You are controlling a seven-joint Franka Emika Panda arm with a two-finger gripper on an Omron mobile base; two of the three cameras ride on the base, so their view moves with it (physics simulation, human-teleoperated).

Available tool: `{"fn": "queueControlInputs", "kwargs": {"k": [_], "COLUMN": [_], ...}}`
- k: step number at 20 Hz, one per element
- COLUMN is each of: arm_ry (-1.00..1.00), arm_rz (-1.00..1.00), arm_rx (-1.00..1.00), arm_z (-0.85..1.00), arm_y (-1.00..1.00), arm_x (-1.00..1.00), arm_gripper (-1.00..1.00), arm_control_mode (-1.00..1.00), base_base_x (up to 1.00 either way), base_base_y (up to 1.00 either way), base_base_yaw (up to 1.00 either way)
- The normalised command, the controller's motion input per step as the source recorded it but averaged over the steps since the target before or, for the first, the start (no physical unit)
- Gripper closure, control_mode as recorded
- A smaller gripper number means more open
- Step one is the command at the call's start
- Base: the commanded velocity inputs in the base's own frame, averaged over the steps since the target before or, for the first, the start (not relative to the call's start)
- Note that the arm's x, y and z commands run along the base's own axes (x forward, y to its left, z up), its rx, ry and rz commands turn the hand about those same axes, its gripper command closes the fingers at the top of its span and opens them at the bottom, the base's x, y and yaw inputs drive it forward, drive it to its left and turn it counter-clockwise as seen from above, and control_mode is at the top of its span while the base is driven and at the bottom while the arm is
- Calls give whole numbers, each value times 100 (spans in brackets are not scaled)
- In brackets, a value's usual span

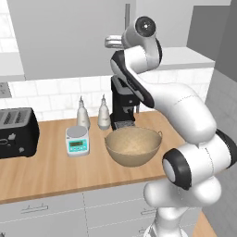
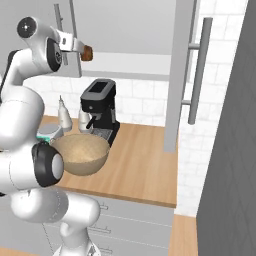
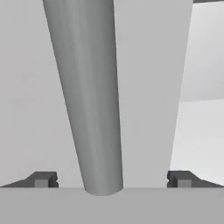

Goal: Open the cabinet, pick up the bread from the cabinet and place it in the basket. Then move the basket to the dining counter.

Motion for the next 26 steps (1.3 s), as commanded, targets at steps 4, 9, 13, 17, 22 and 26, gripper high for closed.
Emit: {"fn": "queueControlInputs", "kwargs": {"k": [4,9,13,17,22,26], "arm_ry": [-1,-1,4,-4,-3,0], "arm_rz": [0,0,0,0,-1,-5], "arm_rx": [0,0,0,0,0,0], "arm_z": [5,13,2,4,11,8], "arm_y": [21,30,29,36,27,31], "arm_x": [49,-16,-41,-96,-100,-100], "arm_gripper": [100,100,100,100,100,100], "arm_control_mode": [-100,-100,-100,-100,-100,-100], "base_base_x": [0,0,0,0,0,0], "base_base_y": [0,0,0,0,0,0], "base_base_yaw": [0,0,0,0,0,0]}}
